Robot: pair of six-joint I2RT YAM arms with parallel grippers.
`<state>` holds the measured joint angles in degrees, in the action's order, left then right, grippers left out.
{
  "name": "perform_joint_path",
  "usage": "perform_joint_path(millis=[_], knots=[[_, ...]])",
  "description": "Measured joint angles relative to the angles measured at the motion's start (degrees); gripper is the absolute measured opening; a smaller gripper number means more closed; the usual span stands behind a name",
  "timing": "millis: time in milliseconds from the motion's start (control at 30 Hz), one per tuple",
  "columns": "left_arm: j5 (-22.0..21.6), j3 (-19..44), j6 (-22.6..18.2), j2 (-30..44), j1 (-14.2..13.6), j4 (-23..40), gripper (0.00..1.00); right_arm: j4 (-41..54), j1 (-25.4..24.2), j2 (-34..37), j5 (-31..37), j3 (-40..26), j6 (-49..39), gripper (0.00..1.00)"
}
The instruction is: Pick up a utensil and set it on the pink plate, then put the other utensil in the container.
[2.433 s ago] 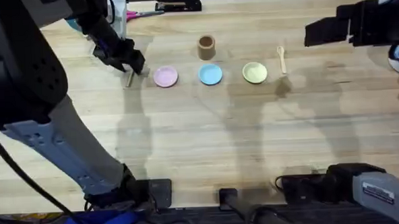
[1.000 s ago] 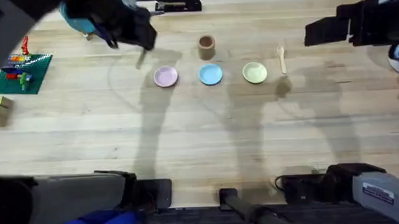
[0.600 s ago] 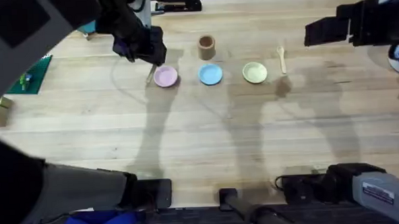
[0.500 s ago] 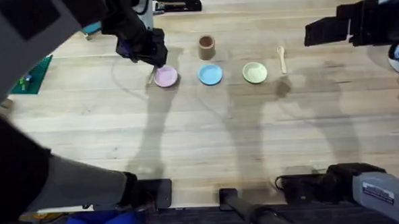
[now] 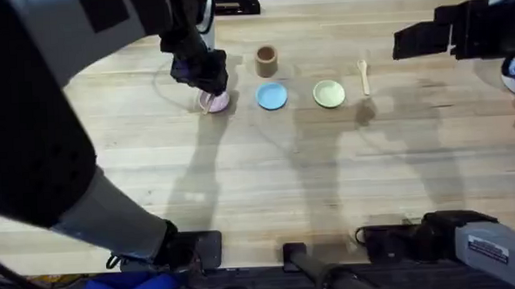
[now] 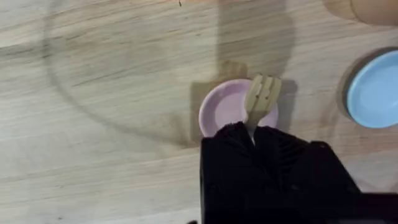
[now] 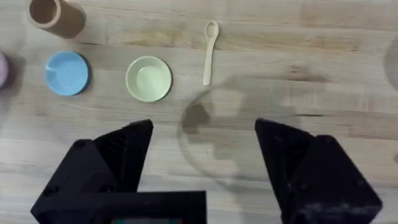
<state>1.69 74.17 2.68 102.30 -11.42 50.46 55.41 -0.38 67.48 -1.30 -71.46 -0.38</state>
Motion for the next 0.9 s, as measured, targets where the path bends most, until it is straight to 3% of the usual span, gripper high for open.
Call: perform_joint_path(millis=[300,433,667,767,900], knots=[[0.0,0.0,0.4,2.3,0.0,-1.2,0.044,0.0,0.0,0.0,0.0,0.0,0.0,0.998],[0.0,0.0,0.4,2.3,0.0,-0.8,0.111,0.0,0.0,0.0,0.0,0.0,0.0,0.997],[0.0,0.0,0.7,2.3,0.0,-0.8,0.482,0.0,0.0,0.0,0.0,0.0,0.0,0.998],[0.0,0.0,0.8,2.3,0.0,-0.8,0.935,0.0,0.0,0.0,0.0,0.0,0.0,0.998],[0.0,0.0,0.9,2.3,0.0,-0.8,0.995,0.0,0.0,0.0,0.0,0.0,0.0,0.998]])
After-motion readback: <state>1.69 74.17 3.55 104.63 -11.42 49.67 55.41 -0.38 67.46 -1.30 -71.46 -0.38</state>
